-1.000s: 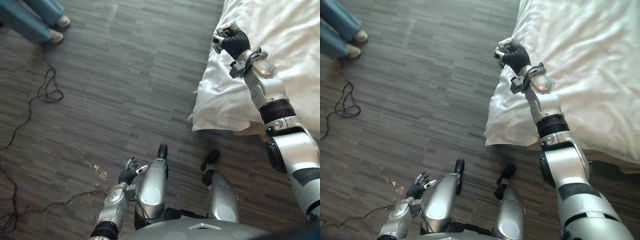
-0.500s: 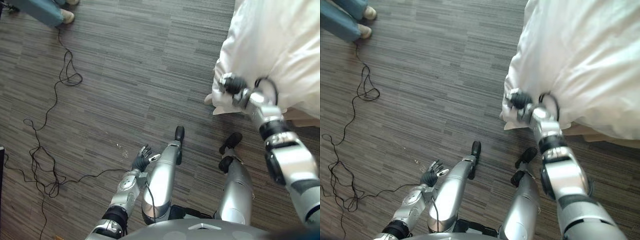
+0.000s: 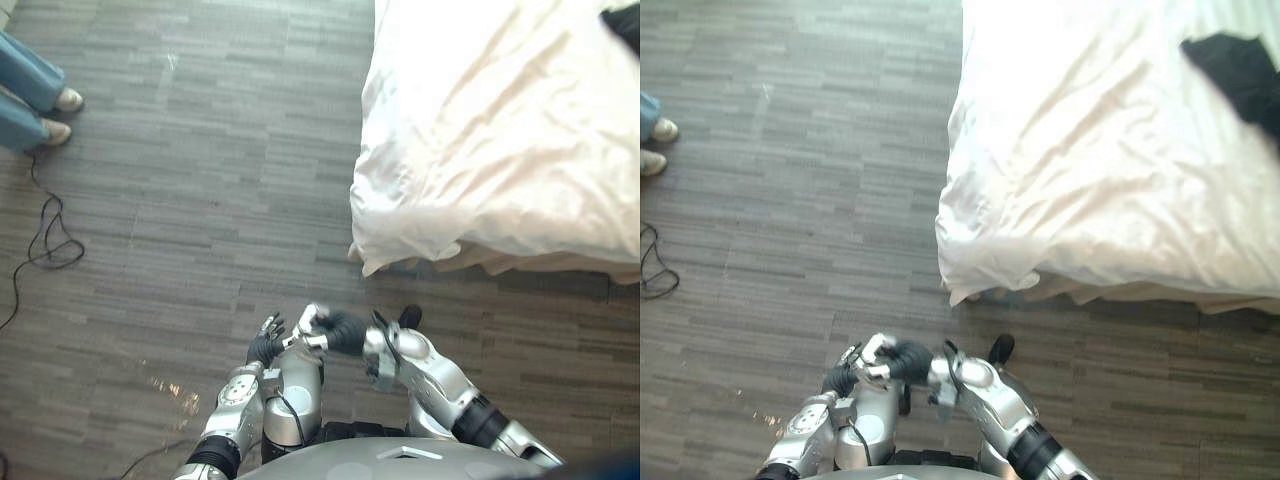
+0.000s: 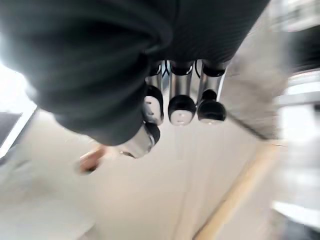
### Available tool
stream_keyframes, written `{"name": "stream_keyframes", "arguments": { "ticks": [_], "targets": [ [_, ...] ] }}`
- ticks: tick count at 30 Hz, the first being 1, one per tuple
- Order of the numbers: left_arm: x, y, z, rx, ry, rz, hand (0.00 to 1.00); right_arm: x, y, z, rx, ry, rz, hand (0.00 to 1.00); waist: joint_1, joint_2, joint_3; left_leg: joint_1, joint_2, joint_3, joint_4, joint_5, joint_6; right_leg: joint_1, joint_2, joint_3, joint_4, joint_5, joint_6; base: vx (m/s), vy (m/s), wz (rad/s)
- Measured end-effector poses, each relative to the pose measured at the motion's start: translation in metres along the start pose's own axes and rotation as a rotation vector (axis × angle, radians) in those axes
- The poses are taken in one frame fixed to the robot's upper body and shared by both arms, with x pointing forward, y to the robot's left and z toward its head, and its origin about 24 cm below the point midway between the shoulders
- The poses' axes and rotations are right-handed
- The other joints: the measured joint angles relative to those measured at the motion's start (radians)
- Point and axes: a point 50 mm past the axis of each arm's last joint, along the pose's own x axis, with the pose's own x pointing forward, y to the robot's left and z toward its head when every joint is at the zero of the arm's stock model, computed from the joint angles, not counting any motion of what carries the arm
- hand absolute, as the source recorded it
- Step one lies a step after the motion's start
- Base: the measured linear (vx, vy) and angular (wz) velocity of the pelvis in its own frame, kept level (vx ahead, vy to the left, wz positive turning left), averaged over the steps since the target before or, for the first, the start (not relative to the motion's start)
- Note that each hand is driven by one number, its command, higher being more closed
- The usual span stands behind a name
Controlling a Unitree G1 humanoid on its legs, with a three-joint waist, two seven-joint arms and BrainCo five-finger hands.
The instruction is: Tidy the bed and pick cloth on bed and put in laundry
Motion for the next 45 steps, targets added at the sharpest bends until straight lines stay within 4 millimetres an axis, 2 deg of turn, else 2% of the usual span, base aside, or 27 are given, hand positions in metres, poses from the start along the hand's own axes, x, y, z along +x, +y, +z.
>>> {"name": "stream_keyframes", "arguments": {
  "ticks": [1, 3, 4, 6, 7, 9, 10, 11, 12, 13, 14, 15, 16, 19, 22, 25, 26, 28, 30, 31, 32, 33, 34, 36, 39, 42, 45],
  "targets": [
    [0.000, 0.000, -0.002, 0.004, 0.009, 0.005, 0.00, 0.005, -0.003, 0.012, -0.029, -0.047, -0.013, 1.00, 0.000, 0.000, -0.010, 0.008, 0.000, 0.007, 0.000, 0.000, 0.000, 0.007, 0.000, 0.002, -0.002, 0.000, 0.001, 0.06, 0.015, -0.08],
    [-0.001, -0.001, -0.005, 0.041, 0.026, -0.002, 0.00, 0.018, -0.027, 0.067, -0.136, -0.250, -0.138, 1.00, 0.000, 0.002, -0.029, 0.035, -0.004, 0.015, 0.001, 0.000, 0.000, 0.040, -0.003, 0.003, -0.006, -0.001, 0.005, 0.03, 0.029, 0.02],
    [-0.001, -0.001, -0.005, 0.043, 0.025, -0.003, 0.00, 0.019, -0.035, 0.082, -0.155, -0.300, -0.184, 1.00, 0.001, 0.002, -0.030, 0.040, -0.005, 0.017, 0.003, 0.000, 0.000, 0.043, -0.004, 0.003, -0.006, 0.000, 0.006, 0.00, 0.000, 0.00],
    [0.000, 0.000, -0.003, 0.050, 0.021, -0.015, 0.00, 0.013, -0.074, 0.144, -0.239, -0.438, -0.391, 1.00, 0.003, 0.011, -0.024, 0.042, -0.008, 0.021, 0.016, -0.001, 0.000, 0.044, -0.009, 0.007, 0.003, 0.001, 0.007, -0.07, 0.006, -0.03],
    [0.000, -0.001, -0.003, 0.050, 0.018, -0.030, 0.00, 0.008, -0.084, 0.158, -0.250, -0.463, -0.437, 1.00, 0.003, 0.018, -0.020, 0.034, -0.010, 0.022, 0.028, -0.002, 0.000, 0.038, -0.013, 0.008, 0.009, 0.001, 0.008, -0.12, 0.011, 0.00],
    [0.003, -0.009, 0.004, 0.061, -0.004, -0.095, 0.00, -0.022, -0.105, 0.218, -0.331, -0.541, -0.569, 1.00, 0.001, 0.067, 0.010, -0.032, -0.022, 0.032, 0.096, -0.027, 0.011, -0.024, -0.029, 0.027, 0.053, 0.002, 0.009, -0.19, 0.041, -0.06],
    [0.005, -0.011, 0.007, 0.062, -0.012, -0.111, 0.00, -0.029, -0.107, 0.229, -0.352, -0.551, -0.589, 1.00, -0.002, 0.077, 0.016, -0.053, -0.026, 0.033, 0.107, -0.029, 0.014, -0.044, -0.035, 0.033, 0.062, 0.004, 0.009, -0.25, 0.050, -0.09],
    [0.006, -0.015, 0.008, 0.053, -0.016, -0.139, 0.00, -0.042, -0.113, 0.249, -0.391, -0.546, -0.642, 1.00, -0.014, 0.108, 0.033, -0.103, -0.036, 0.036, 0.123, -0.029, 0.020, -0.094, -0.048, 0.043, 0.072, 0.011, 0.012, -0.26, 0.014, -0.10],
    [0.007, -0.021, 0.009, 0.046, -0.016, -0.163, 0.00, -0.059, -0.123, 0.262, -0.412, -0.514, -0.734, 1.00, -0.020, 0.137, 0.043, -0.151, -0.040, 0.045, 0.125, -0.029, 0.025, -0.150, -0.056, 0.058, 0.071, 0.020, 0.022, -0.20, 0.000, -0.14],
    [0.008, -0.023, 0.009, 0.050, -0.017, -0.176, 0.00, -0.069, -0.129, 0.266, -0.413, -0.494, -0.789, 1.00, -0.023, 0.148, 0.049, -0.172, -0.043, 0.056, 0.124, -0.026, 0.025, -0.175, -0.057, 0.065, 0.067, 0.025, 0.024, -0.17, -0.014, -0.22],
    [0.011, -0.029, 0.014, 0.066, -0.021, -0.199, 0.00, -0.095, -0.141, 0.270, -0.397, -0.455, -0.927, 1.00, -0.020, 0.175, 0.064, -0.212, -0.047, 0.061, 0.121, -0.020, 0.031, -0.218, -0.056, 0.078, 0.056, 0.035, 0.032, -0.09, -0.002, -0.18],
    [0.012, -0.031, 0.016, 0.072, -0.025, -0.207, 0.00, -0.109, -0.147, 0.269, -0.376, -0.435, -1.008, 1.00, -0.021, 0.187, 0.072, -0.227, -0.051, 0.062, 0.121, -0.015, 0.032, -0.234, -0.055, 0.083, 0.050, 0.043, 0.032, -0.09, 0.001, -0.20],
    [0.013, -0.036, 0.018, 0.082, -0.034, -0.223, 0.00, -0.138, -0.157, 0.262, -0.333, -0.409, -1.145, 1.00, -0.023, 0.199, 0.087, -0.252, -0.053, 0.074, 0.125, -0.006, 0.029, -0.268, -0.053, 0.096, 0.050, 0.061, 0.024, -0.03, -0.010, -0.23],
    [0.016, -0.040, 0.023, 0.089, -0.050, -0.214, 0.00, -0.138, -0.147, 0.271, -0.366, -0.483, -1.087, 1.00, -0.036, 0.204, 0.095, -0.292, -0.033, 0.111, 0.153, -0.007, 0.036, -0.326, -0.033, 0.135, 0.054, 0.078, 0.005, 0.04, -0.045, -0.34],
    [0.016, -0.037, 0.025, 0.076, -0.059, -0.194, 0.00, -0.170, -0.140, 0.258, -0.366, -0.543, -1.141, 1.00, -0.037, 0.196, 0.097, -0.292, -0.015, 0.117, 0.197, -0.038, 0.030, -0.326, -0.020, 0.141, 0.096, 0.060, -0.008, 0.07, -0.028, -0.07],
    [0.015, -0.030, 0.027, 0.052, -0.075, -0.163, 0.00, -0.203, -0.127, 0.236, -0.372, -0.587, -1.188, 1.00, -0.051, 0.168, 0.103, -0.293, 0.000, 0.128, 0.236, -0.069, 0.031, -0.329, -0.017, 0.148, 0.125, 0.038, -0.006, 0.06, 0.012, -0.11],
    [0.014, -0.024, 0.026, 0.038, -0.076, -0.141, 0.00, -0.223, -0.122, 0.219, -0.336, -0.603, -1.237, 1.00, -0.060, 0.149, 0.102, -0.292, 0.006, 0.139, 0.248, -0.083, 0.031, -0.329, -0.012, 0.153, 0.125, 0.037, -0.004, 0.06, 0.034, -0.34],
    [0.011, -0.013, 0.027, 0.039, -0.083, -0.112, 0.00, -0.263, -0.114, 0.172, -0.231, -0.585, -1.385, 1.00, -0.071, 0.110, 0.104, -0.283, 0.020, 0.159, 0.262, -0.107, 0.029, -0.326, 0.002, 0.168, 0.121, 0.029, 0.000, 0.06, 0.033, -0.39],
    [0.009, -0.005, 0.028, 0.037, -0.082, -0.089, 0.00, -0.309, -0.088, 0.092, -0.042, -0.479, -1.589, 1.00, -0.111, 0.079, 0.120, -0.248, 0.039, 0.173, 0.269, -0.132, 0.024, -0.289, 0.020, 0.175, 0.100, 0.030, -0.001, 0.10, 0.033, -0.32],
    [0.009, -0.004, 0.028, 0.036, -0.082, -0.088, 0.00, -0.314, -0.083, 0.081, -0.022, -0.452, -1.616, 1.00, -0.115, 0.077, 0.121, -0.241, 0.041, 0.174, 0.269, -0.134, 0.023, -0.282, 0.022, 0.175, 0.096, 0.030, -0.001, 0.13, 0.034, -0.30],
    [0.008, -0.005, 0.030, 0.040, -0.092, -0.095, 0.00, -0.334, -0.056, 0.036, 0.069, -0.353, -1.716, 1.00, -0.142, 0.069, 0.123, -0.203, 0.051, 0.187, 0.262, -0.145, 0.019, -0.244, 0.038, 0.184, 0.071, 0.033, 0.002, 0.15, 0.049, -0.41],
    [0.007, -0.008, 0.033, 0.032, -0.110, -0.102, 0.00, -0.344, -0.032, 0.004, 0.141, -0.279, -1.774, 0.00, -0.155, 0.061, 0.123, -0.159, 0.055, 0.199, 0.248, -0.151, 0.015, -0.212, 0.049, 0.199, 0.055, 0.037, 0.003, 0.19, 0.061, -0.44],
    [0.008, -0.010, 0.035, 0.034, -0.115, -0.110, 0.00, -0.347, -0.022, -0.009, 0.168, -0.243, -1.800, 0.00, -0.166, 0.058, 0.121, -0.140, 0.055, 0.202, 0.237, -0.152, 0.013, -0.193, 0.052, 0.201, 0.045, 0.039, 0.004, 0.14, 0.052, -0.37],
    [0.008, -0.015, 0.038, 0.047, -0.123, -0.120, 0.00, -0.356, 0.015, -0.054, 0.275, -0.115, -1.895, 0.00, -0.202, 0.034, 0.088, -0.079, 0.052, 0.228, 0.176, -0.142, 0.007, -0.144, 0.066, 0.208, -0.004, 0.048, 0.010, 0.13, 0.026, -0.22],
    [0.008, -0.014, 0.029, 0.085, -0.064, -0.111, 0.00, -0.358, 0.046, -0.094, 0.393, 0.028, -1.946, 0.00, -0.210, 0.024, 0.007, 0.002, 0.052, 0.247, 0.101, -0.119, -0.005, -0.077, 0.088, 0.210, -0.075, 0.064, 0.009, 0.18, 0.002, -0.15],
    [0.007, -0.010, 0.012, 0.145, 0.020, -0.100, 0.00, -0.357, 0.058, -0.112, 0.447, 0.162, -1.925, 0.00, -0.209, 0.038, -0.058, 0.075, 0.051, 0.255, 0.040, -0.108, -0.016, -0.010, 0.104, 0.208, -0.121, 0.067, 0.012, 0.13, 0.007, -0.06],
    [0.001, -0.003, -0.013, 0.216, 0.128, -0.079, 0.00, -0.358, 0.065, -0.122, 0.465, 0.285, -1.896, 0.00, -0.204, 0.075, -0.133, 0.153, 0.051, 0.286, 0.002, -0.106, -0.020, 0.075, 0.122, 0.222, -0.193, 0.081, 0.019, 0.11, 0.019, -0.19]
  ]
}}
